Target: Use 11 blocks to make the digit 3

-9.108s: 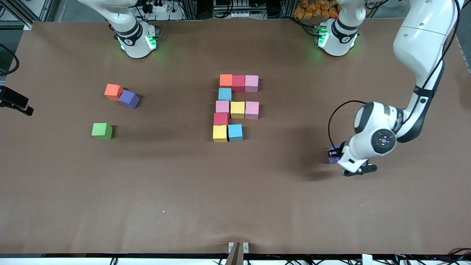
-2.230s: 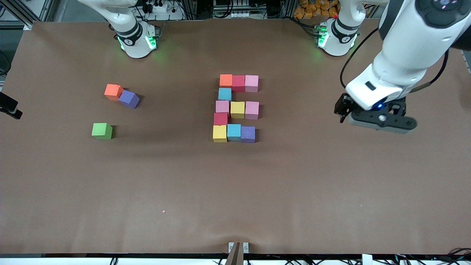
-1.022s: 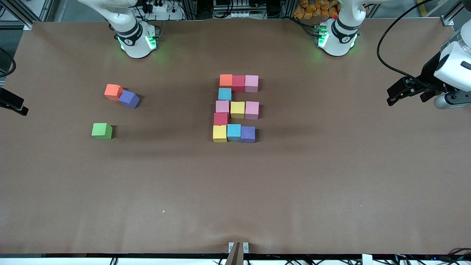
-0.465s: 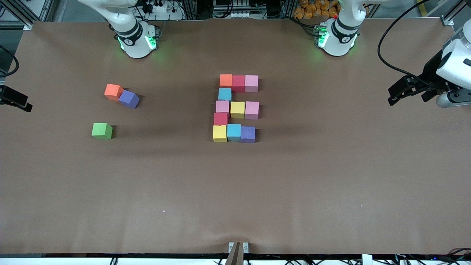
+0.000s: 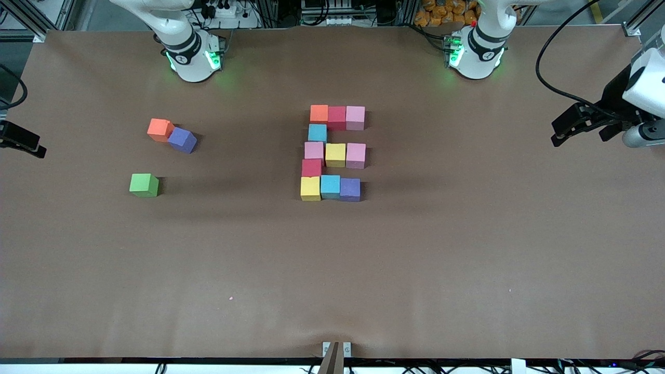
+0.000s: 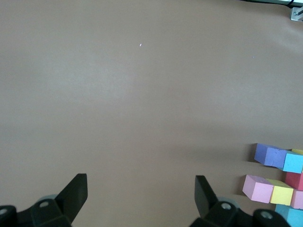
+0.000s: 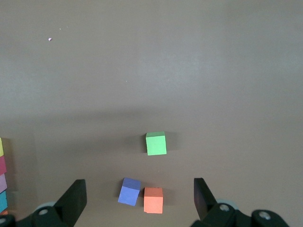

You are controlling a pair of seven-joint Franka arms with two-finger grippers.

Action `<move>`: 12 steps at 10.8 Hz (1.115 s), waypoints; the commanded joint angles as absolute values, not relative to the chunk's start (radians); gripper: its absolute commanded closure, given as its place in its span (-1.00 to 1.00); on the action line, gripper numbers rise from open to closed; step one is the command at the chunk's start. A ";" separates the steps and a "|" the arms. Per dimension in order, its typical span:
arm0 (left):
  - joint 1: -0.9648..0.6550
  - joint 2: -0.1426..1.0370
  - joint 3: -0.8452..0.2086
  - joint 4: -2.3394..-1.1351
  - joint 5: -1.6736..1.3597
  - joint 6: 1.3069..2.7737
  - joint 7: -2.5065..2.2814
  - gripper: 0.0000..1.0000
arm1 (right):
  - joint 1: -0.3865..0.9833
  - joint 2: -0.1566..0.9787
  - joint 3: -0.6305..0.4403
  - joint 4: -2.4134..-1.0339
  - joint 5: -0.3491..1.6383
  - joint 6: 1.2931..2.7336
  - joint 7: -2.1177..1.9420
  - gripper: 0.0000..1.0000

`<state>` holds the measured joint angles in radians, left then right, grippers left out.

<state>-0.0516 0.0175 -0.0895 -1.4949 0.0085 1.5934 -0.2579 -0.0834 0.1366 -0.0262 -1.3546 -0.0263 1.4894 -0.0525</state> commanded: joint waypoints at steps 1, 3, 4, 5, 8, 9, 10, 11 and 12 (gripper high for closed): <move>-0.049 0.009 -0.089 -1.485 -0.008 1.568 -0.273 -1.00 | -0.092 0.133 -0.028 -1.348 -0.012 1.508 -0.041 -1.00; -0.049 0.011 -0.089 -1.483 -0.009 1.562 -0.276 -1.00 | -0.084 0.133 -0.028 -1.348 -0.011 1.509 -0.043 -1.00; -0.049 0.009 -0.089 -1.483 -0.005 1.562 -0.276 -1.00 | -0.083 0.135 -0.028 -1.348 -0.009 1.511 -0.043 -1.00; -0.049 0.008 -0.089 -1.483 -0.009 1.562 -0.276 -1.00 | -0.084 0.135 -0.028 -1.348 -0.009 1.509 -0.043 -1.00; -0.051 0.008 -0.091 -1.482 -0.014 1.562 -0.276 -1.00 | -0.086 0.133 -0.028 -1.348 -0.011 1.509 -0.043 -1.00; -0.051 0.009 -0.091 -1.482 -0.014 1.562 -0.276 -1.00 | -0.086 0.133 -0.028 -1.348 -0.011 1.509 -0.043 -1.00; -0.052 0.011 -0.091 -1.482 -0.011 1.562 -0.276 -1.00 | -0.087 0.135 -0.028 -1.348 -0.009 1.511 -0.043 -1.00; -0.051 0.011 -0.091 -1.482 -0.012 1.562 -0.276 -1.00 | -0.087 0.135 -0.026 -1.348 -0.009 1.516 -0.043 -1.00; -0.051 0.009 -0.091 -1.482 -0.014 1.562 -0.278 -1.00 | -0.084 0.135 -0.028 -1.350 -0.009 1.525 -0.043 -1.00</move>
